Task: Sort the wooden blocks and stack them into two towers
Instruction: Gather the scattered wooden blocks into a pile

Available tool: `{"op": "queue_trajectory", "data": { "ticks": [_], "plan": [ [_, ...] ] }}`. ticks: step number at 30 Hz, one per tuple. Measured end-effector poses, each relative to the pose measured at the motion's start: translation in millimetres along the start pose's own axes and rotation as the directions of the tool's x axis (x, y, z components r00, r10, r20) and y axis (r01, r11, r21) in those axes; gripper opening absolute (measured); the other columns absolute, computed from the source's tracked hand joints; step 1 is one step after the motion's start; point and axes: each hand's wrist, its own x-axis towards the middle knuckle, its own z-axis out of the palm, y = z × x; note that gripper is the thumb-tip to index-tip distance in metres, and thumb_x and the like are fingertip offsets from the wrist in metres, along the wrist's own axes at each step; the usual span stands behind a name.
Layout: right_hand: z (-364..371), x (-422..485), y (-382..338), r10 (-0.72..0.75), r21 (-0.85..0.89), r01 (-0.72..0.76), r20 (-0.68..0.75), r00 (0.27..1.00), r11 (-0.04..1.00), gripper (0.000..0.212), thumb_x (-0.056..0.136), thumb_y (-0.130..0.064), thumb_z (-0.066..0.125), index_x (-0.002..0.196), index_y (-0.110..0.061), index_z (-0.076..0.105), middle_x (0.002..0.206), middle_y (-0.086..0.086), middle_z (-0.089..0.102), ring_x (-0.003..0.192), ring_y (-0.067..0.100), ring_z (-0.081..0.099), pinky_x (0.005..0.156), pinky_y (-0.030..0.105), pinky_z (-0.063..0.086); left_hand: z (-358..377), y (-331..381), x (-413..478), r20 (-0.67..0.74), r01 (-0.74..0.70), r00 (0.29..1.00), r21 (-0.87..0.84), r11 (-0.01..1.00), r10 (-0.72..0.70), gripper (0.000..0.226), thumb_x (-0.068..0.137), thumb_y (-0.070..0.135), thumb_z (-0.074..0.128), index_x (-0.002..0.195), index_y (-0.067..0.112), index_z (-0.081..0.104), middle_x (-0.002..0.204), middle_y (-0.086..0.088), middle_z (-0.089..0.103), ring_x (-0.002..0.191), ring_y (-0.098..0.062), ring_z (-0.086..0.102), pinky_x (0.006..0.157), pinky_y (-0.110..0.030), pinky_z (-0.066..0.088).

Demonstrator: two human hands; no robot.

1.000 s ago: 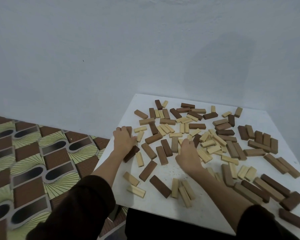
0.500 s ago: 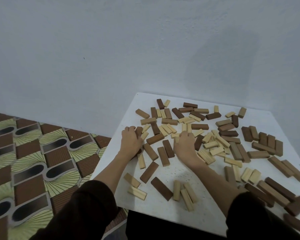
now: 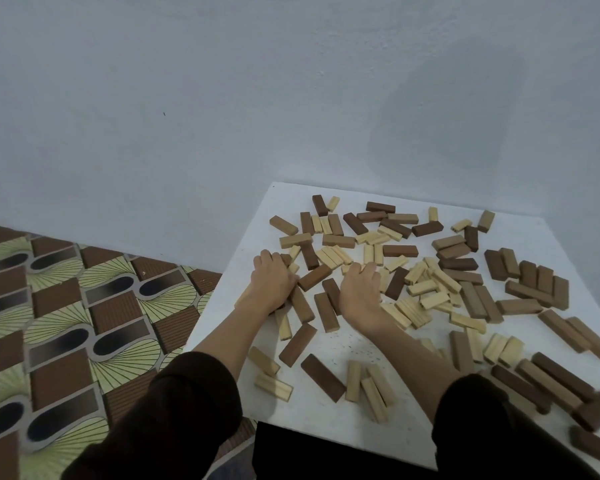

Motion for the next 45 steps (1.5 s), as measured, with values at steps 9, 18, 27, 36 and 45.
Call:
{"op": "queue_trajectory", "data": {
  "ticks": [9, 18, 27, 36, 45],
  "plan": [
    [-7, 11, 26, -0.080, 0.059, 0.085, -0.084, 0.993, 0.995, 0.032, 0.087, 0.006, 0.041, 0.117, -0.003, 0.047, 0.124, 0.017, 0.042, 0.101, 0.023, 0.032, 0.069, 0.021, 0.009, -25, 12, -4, 0.112, -0.144, 0.986, 0.237, 0.961, 0.120, 0.048, 0.039, -0.008, 0.081, 0.082, -0.002, 0.061, 0.075, -0.018, 0.056, 0.070, -0.030, 0.055, 0.060, -0.031, 0.025],
    [-54, 32, 85, -0.083, 0.040, 0.091, -0.160, 0.984, 0.995, 0.025, 0.075, 0.014, 0.039, 0.086, 0.004, 0.060, 0.097, 0.023, 0.054, 0.096, 0.039, 0.048, 0.077, 0.039, 0.028, -20, 120, -8, -0.072, -0.218, 0.976, -0.275, 0.937, 0.206, 0.035, 0.094, 0.000, 0.041, 0.129, -0.008, 0.040, 0.131, -0.025, 0.040, 0.121, -0.039, 0.037, 0.099, -0.038, 0.030],
    [-89, 25, 114, -0.139, 0.109, 0.150, -0.103, 0.985, 0.983, 0.046, 0.097, -0.012, 0.044, 0.142, -0.007, 0.034, 0.137, 0.023, 0.035, 0.125, 0.036, 0.030, 0.100, 0.040, 0.030, -13, 160, -4, -0.027, -0.371, 0.918, -0.413, 0.832, 0.396, 0.045, 0.096, 0.025, 0.050, 0.137, 0.008, 0.040, 0.137, -0.013, 0.042, 0.129, -0.028, 0.036, 0.103, -0.043, 0.036],
    [-61, -10, 84, -0.430, 0.212, 0.420, 0.002, 0.903, 0.882, 0.040, 0.089, 0.002, 0.049, 0.129, -0.008, 0.051, 0.129, 0.011, 0.044, 0.125, 0.025, 0.033, 0.098, 0.022, 0.022, -43, 44, -28, -0.004, -0.180, 0.980, -0.424, 0.888, 0.197, 0.048, 0.091, 0.032, 0.051, 0.133, 0.011, 0.046, 0.138, -0.010, 0.040, 0.129, -0.026, 0.033, 0.104, -0.035, 0.028],
    [-19, -33, 20, -0.473, 0.100, 0.462, 0.201, 0.858, 0.881, 0.052, 0.091, -0.034, 0.058, 0.135, -0.012, 0.043, 0.135, 0.009, 0.037, 0.123, 0.030, 0.034, 0.104, 0.037, 0.031, -46, -39, -66, 0.109, 0.002, 0.994, -0.279, 0.960, 0.029, 0.062, 0.086, 0.036, 0.064, 0.138, 0.011, 0.042, 0.139, -0.017, 0.040, 0.131, -0.033, 0.031, 0.107, -0.036, 0.022]
  ]
}}
